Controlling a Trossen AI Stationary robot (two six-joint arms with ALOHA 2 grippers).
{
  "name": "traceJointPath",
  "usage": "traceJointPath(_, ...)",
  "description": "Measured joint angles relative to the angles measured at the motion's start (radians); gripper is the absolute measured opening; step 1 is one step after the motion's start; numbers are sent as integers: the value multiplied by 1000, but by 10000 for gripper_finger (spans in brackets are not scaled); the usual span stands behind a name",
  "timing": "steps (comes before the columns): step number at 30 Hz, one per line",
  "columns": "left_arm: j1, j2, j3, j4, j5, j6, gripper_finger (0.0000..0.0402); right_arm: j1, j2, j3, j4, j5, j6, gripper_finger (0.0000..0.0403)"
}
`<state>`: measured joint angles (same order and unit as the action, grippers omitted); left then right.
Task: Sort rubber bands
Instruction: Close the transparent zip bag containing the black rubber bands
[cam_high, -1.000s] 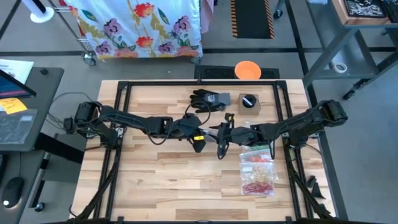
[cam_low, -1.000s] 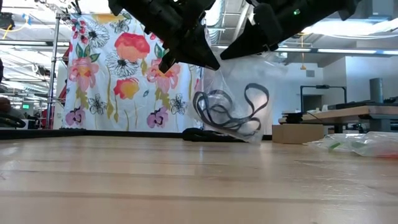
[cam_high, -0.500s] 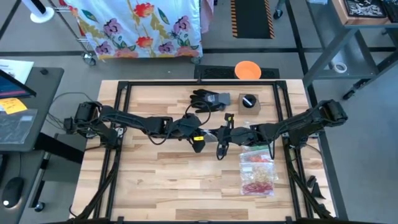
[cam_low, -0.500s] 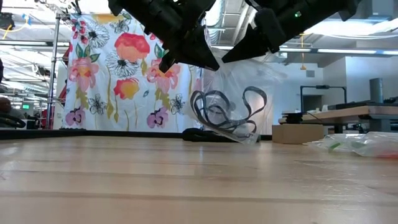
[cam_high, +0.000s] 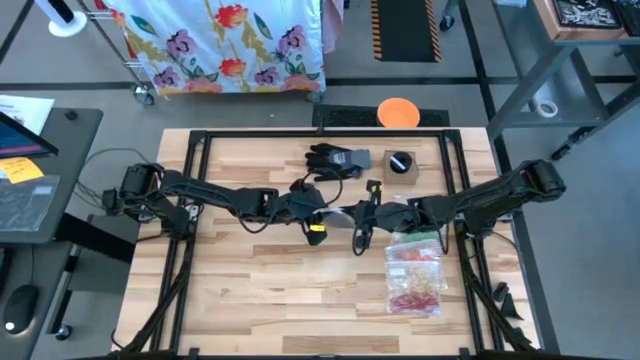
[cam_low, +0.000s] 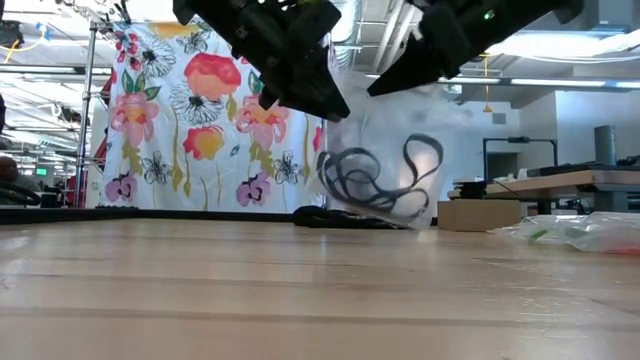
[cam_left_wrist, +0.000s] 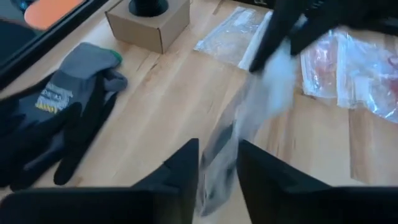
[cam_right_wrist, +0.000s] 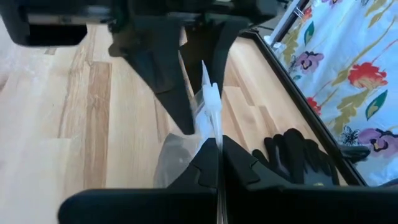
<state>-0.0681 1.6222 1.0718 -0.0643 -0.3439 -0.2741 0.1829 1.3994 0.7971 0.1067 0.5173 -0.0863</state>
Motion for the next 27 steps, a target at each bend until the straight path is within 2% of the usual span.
traceJointPath(3, 0, 0, 0, 7, 0, 69, 124, 0, -33, 0, -65, -5, 29, 1)
traceJointPath(7, -1, 1, 0, 60, 1, 201, 143, -2, -67, 0, -159, -96, 63, 0)
traceJointPath(12, 0, 1, -17, 176, 116, 263, 145, -2, -91, -5, -151, -176, 62, 0)
traceJointPath(18, -1, 1, -27, 213, 203, 273, 145, 11, -127, -22, -159, -179, 54, 0)
traceJointPath(20, 0, 1, -27, 213, 261, 273, 145, 13, -158, -41, -162, -190, 52, 0)
traceJointPath(24, -4, 1, -28, 254, 391, 278, 146, -14, -274, -122, -101, -308, 52, 0)
traceJointPath(27, -15, 1, -28, 312, 375, 289, 146, -60, -363, -192, -52, -413, 58, 0)
